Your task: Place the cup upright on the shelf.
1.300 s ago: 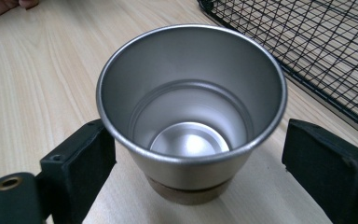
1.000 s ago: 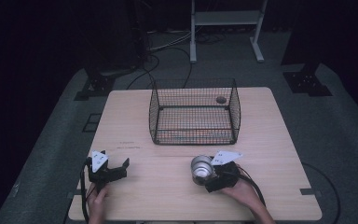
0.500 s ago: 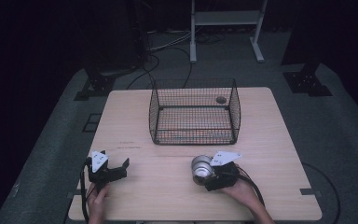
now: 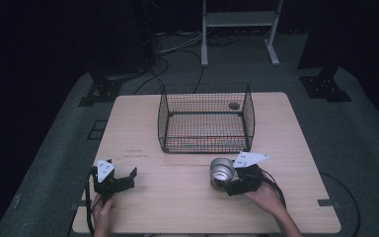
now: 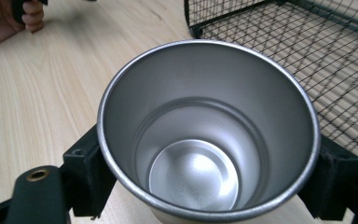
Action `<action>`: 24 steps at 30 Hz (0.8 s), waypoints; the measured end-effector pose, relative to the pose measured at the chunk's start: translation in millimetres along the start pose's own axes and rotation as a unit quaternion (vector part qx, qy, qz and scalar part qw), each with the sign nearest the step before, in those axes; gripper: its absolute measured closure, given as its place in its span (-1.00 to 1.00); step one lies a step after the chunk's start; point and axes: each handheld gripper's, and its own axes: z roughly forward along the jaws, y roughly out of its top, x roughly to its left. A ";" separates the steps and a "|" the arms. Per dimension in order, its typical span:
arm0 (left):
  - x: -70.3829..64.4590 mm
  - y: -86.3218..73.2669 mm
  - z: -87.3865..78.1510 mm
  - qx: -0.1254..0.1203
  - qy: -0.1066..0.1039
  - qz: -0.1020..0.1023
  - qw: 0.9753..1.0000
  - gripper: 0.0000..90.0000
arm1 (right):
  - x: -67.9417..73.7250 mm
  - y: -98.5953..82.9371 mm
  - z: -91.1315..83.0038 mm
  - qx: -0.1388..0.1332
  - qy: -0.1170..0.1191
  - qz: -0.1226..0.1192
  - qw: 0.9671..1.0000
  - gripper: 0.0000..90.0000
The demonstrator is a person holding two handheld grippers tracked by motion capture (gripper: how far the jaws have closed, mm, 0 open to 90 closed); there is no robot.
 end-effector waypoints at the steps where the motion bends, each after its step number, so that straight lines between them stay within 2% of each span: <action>1: -0.1 0.0 0.0 0.000 0.000 0.001 1.000 -1.00 | -2.8 3.1 -3.8 -0.001 0.003 0.004 1.000 -0.60; 8: 0.0 0.0 0.0 0.000 0.000 0.000 1.000 -1.00 | -8.5 15.1 -12.9 0.000 0.007 -0.004 1.000 -0.60; 13: -0.1 0.0 0.0 0.000 0.000 0.000 1.000 -1.00 | -16.0 24.3 -19.0 -0.004 0.011 0.003 1.000 -0.60; 24: 0.1 0.0 0.0 0.000 0.000 0.000 1.000 -1.00 | -22.0 44.7 -23.3 -0.006 0.018 -0.006 1.000 -0.60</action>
